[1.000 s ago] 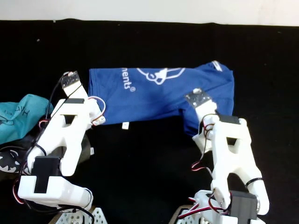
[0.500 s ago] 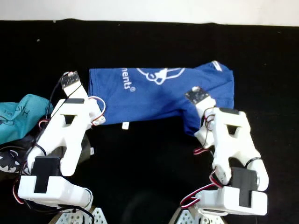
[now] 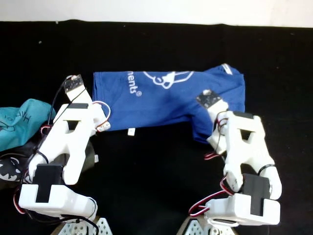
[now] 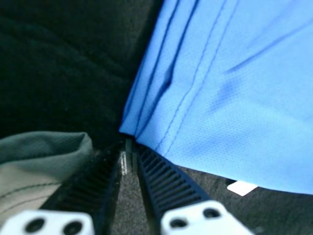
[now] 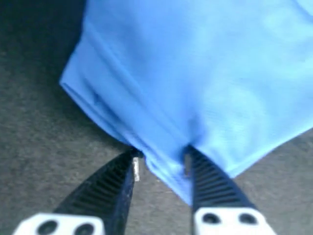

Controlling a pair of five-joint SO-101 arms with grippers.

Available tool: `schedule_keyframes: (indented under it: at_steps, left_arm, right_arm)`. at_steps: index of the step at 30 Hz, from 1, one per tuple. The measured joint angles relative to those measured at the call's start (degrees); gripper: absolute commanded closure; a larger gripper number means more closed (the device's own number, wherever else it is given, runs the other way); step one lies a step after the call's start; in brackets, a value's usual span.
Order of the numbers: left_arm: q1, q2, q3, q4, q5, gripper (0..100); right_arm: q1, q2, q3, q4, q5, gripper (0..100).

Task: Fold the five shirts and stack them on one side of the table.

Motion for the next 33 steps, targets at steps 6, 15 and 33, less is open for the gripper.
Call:
schedule_keyframes:
  at_steps: [6,15,33]
  left_arm:
    - [0.00,0.00,0.00,0.00,0.00,99]
    - [0.00,0.00,0.00,0.00,0.00,99]
    - [0.00,0.00,0.00,0.00,0.00,99]
  right_arm:
    - [0.18,0.00,-0.09,-0.09,0.09,87.4]
    - [0.18,0.09,-0.09,0.00,0.44,99.3]
    - [6.95,1.23,-32.09,17.49,0.53,99.3]
